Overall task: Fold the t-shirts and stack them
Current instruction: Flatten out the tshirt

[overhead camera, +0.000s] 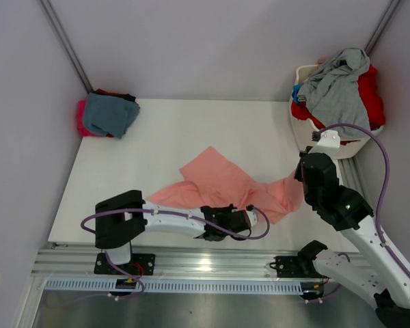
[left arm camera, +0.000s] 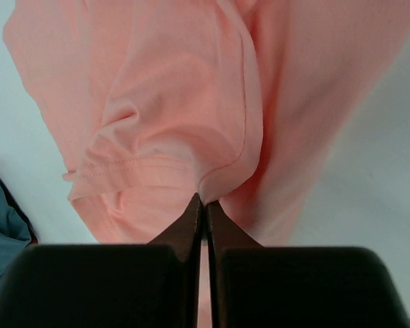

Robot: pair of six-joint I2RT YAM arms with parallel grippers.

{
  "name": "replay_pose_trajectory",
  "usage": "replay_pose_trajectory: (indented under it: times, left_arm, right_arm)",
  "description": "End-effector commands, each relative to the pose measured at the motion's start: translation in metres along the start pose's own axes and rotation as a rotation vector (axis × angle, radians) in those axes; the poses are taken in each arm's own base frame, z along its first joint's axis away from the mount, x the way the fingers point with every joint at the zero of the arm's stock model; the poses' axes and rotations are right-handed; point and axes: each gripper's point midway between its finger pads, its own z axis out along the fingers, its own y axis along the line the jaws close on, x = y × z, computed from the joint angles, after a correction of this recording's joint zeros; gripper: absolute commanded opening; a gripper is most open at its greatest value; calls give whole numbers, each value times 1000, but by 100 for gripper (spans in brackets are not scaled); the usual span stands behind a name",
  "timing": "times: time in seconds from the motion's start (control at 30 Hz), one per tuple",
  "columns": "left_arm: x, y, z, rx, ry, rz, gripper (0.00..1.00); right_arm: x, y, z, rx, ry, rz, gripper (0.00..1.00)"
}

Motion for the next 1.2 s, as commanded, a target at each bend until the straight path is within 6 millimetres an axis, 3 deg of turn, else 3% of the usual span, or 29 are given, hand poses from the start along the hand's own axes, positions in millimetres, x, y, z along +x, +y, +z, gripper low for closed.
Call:
replay_pose_trajectory:
  times: [0.0, 0.17, 0.27, 0.47, 0.6, 0.7, 0.8, 0.97, 1.17]
  left_arm:
    - [-17, 11, -7, -11, -40, -49, 1]
    - [-14, 35, -19, -73, -43, -69, 1]
    - [-7, 66, -31, -153, -30, -107, 1]
    - [20, 155, -66, -367, -2, -264, 1]
    - [57, 220, -96, -546, 44, -422, 0]
    - [81, 255, -124, -651, 39, -547, 1]
    - [103, 277, -151, -725, 29, -645, 0]
    - [120, 305, -200, -832, 7, -710, 0]
    - [143, 330, -263, -961, 35, -724, 0]
  right_arm:
    - [-2, -2, -1, 11, -17, 6, 0]
    - [-3, -1, 0, 14, -19, 5, 0]
    - [-6, -2, 0, 15, -26, 7, 0]
    - [-11, -3, 0, 22, -43, 4, 0]
    - [-15, -8, -1, 40, -55, -12, 0]
    - [-21, -13, -3, 63, -81, -20, 0]
    - [-28, -17, -4, 81, -102, -19, 0]
    - [-42, -20, -3, 96, -130, -16, 0]
    - [-84, -36, -8, 146, -209, 1, 0]
